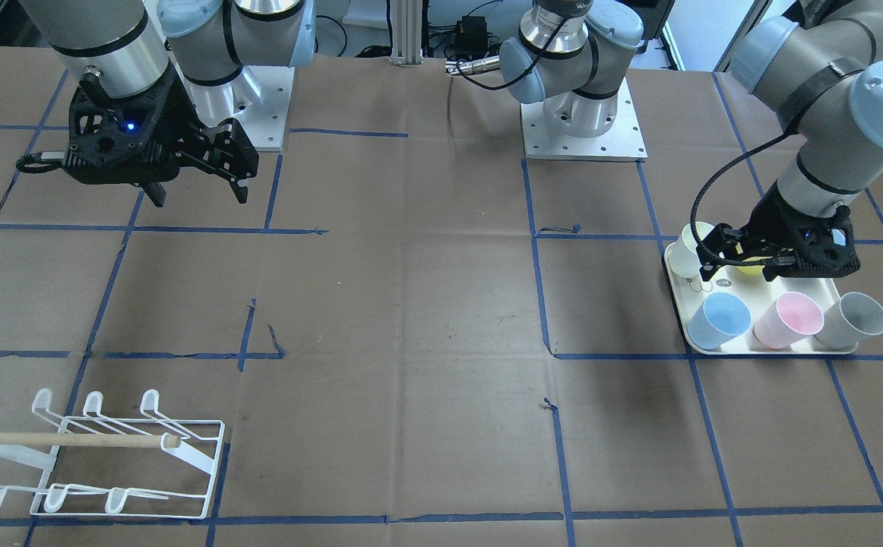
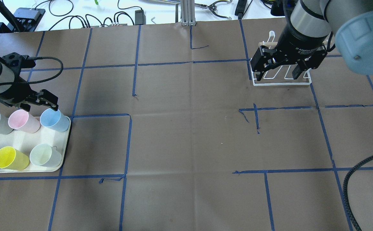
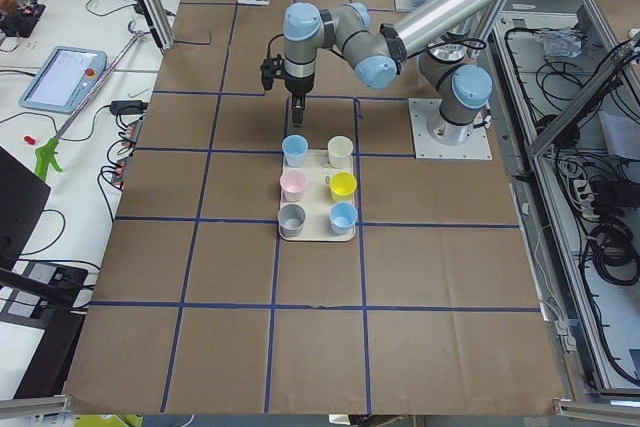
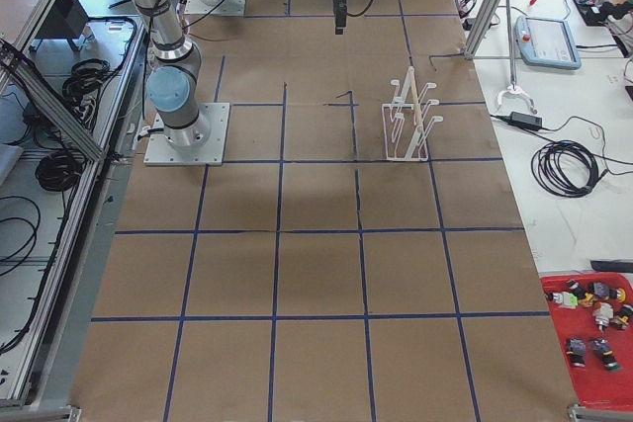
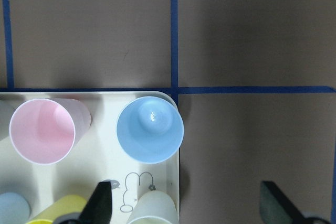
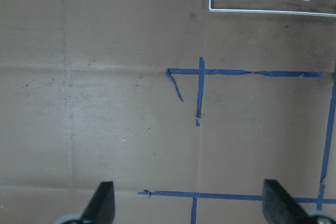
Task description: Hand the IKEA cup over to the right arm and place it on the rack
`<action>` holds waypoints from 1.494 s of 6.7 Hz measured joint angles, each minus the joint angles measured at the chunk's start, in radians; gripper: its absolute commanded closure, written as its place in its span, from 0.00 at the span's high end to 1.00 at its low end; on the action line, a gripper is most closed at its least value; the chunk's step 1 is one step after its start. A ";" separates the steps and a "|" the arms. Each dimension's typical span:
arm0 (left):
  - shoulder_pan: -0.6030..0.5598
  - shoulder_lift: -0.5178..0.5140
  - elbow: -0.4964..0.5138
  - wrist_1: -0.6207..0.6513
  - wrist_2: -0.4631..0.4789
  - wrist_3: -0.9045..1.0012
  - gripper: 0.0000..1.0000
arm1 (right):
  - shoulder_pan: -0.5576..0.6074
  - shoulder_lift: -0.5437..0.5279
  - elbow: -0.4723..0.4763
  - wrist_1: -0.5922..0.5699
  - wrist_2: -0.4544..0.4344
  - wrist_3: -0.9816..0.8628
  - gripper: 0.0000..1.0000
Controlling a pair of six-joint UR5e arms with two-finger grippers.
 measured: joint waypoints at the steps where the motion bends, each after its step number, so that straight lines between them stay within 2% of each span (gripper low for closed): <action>1: -0.001 -0.028 -0.032 0.039 0.000 0.002 0.99 | 0.000 0.000 0.000 0.000 0.000 0.001 1.00; 6: -0.001 -0.156 -0.051 0.150 0.005 0.032 0.99 | -0.001 0.002 0.002 0.003 -0.003 -0.004 1.00; 8: 0.000 -0.170 -0.049 0.171 0.009 0.042 0.99 | -0.001 0.004 0.006 0.000 -0.003 -0.006 1.00; 9: 0.001 -0.171 -0.046 0.172 0.011 0.044 0.85 | 0.000 0.004 0.006 -0.002 -0.003 -0.007 1.00; 10: 0.001 -0.171 -0.045 0.172 0.012 0.046 0.56 | 0.000 0.004 0.006 -0.002 -0.003 -0.008 1.00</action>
